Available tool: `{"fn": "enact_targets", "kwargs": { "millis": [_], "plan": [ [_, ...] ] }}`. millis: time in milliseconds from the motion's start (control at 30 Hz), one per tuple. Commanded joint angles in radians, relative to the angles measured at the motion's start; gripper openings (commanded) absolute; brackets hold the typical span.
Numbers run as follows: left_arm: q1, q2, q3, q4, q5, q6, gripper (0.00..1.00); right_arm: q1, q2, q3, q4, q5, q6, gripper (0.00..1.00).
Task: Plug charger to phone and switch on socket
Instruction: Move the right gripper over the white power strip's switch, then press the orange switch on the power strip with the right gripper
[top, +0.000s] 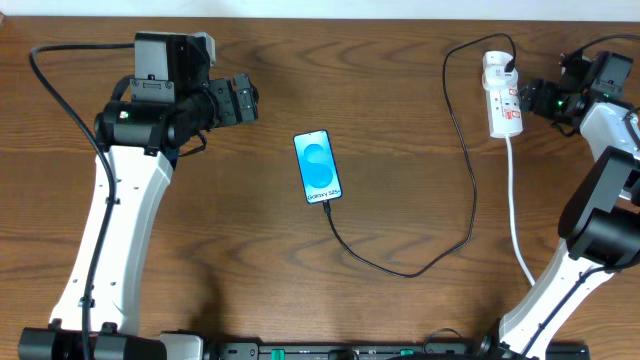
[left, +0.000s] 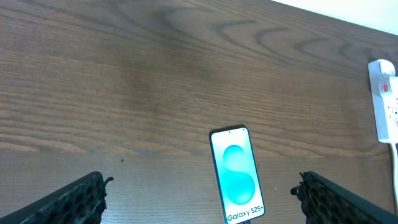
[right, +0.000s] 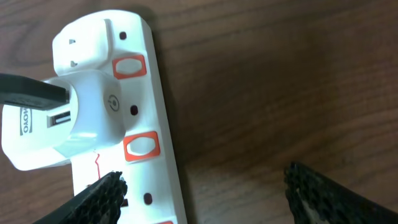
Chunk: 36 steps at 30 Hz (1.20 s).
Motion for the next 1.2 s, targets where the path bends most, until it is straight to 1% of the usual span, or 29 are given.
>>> {"fn": "enact_targets", "kwargs": {
  "millis": [0,467,1100,1167],
  "plan": [
    [0.005,-0.01,0.011,-0.003,-0.007,0.01,0.99,-0.004,0.003,0.013,0.019,-0.02,-0.043,0.82],
    [0.005,-0.01,0.011,-0.004,-0.007,0.01,0.99,0.035,0.046,0.013,0.095,0.037,-0.076,0.83],
    [0.005,-0.01,0.011,-0.003,-0.007,0.01,0.99,0.04,0.077,0.013,0.126,0.075,-0.072,0.83],
    [0.005,-0.01,0.011,-0.003,-0.007,0.01,0.99,0.04,0.077,0.013,0.13,0.091,-0.05,0.84]
  ]
}}
